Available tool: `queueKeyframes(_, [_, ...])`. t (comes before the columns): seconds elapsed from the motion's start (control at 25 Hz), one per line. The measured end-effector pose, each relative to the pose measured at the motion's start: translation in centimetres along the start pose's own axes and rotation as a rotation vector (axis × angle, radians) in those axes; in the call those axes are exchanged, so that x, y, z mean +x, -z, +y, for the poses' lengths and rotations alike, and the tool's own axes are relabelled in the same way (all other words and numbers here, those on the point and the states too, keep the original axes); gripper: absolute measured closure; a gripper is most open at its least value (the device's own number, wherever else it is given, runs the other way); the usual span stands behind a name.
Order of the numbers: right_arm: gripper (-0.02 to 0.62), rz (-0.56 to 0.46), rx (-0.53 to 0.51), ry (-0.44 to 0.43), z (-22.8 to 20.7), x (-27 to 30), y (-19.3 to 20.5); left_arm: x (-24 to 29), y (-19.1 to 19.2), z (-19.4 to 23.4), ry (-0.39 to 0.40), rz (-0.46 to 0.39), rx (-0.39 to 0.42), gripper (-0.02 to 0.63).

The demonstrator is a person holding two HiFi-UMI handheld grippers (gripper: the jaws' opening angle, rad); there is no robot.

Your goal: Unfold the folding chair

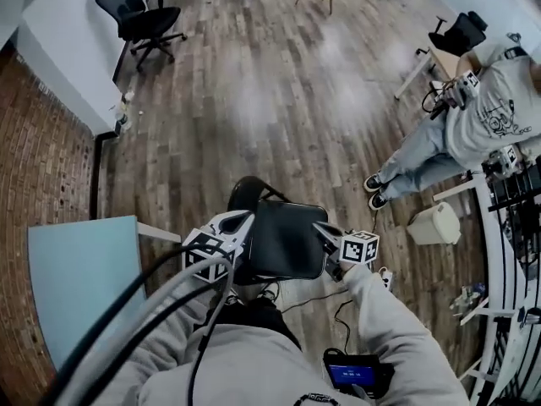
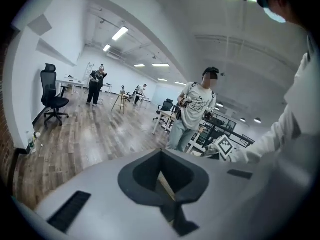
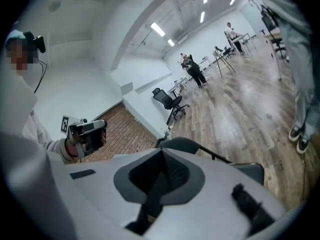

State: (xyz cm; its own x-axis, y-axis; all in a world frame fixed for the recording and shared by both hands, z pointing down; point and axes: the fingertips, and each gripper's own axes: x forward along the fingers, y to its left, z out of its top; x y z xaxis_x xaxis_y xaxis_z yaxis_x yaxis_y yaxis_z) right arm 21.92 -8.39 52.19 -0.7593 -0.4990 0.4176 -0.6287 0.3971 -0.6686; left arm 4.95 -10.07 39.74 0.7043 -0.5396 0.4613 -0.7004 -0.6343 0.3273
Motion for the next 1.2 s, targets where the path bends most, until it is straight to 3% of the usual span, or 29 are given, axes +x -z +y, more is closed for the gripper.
queueKeyframes(0.16, [0.589,-0.096,-0.146,0.072,6.6,-0.4,-6.5,-4.0,-3.7,-0.2,0.002,-0.101,0.029,0.601])
queueKeyframes(0.36, [0.589,-0.206,-0.330,0.116,15.4,-0.3,-11.9,-8.4,-7.6,-0.6,0.003,-0.214,0.096,0.601])
queueKeyframes(0.52, [0.589,-0.281,-0.462,0.116,22.3,-0.2,-14.9,-10.7,-9.7,-0.1,-0.002,-0.278,0.109,0.601])
queueKeyframes(0.68, [0.589,-0.346,-0.630,0.194,26.5,-1.3,-17.4,-12.5,-11.8,-0.4,-0.022,-0.335,0.142,0.601])
queueKeyframes(0.96, [0.589,-0.447,-0.722,0.233,33.3,-0.1,-18.0,-15.6,-13.2,0.4,-0.105,-0.413,0.231,0.601])
queueKeyframes(1.2, [0.589,-0.449,-0.721,0.247,34.8,0.6,-17.3,-16.8,-13.7,-0.6,-0.160,-0.477,0.318,0.601])
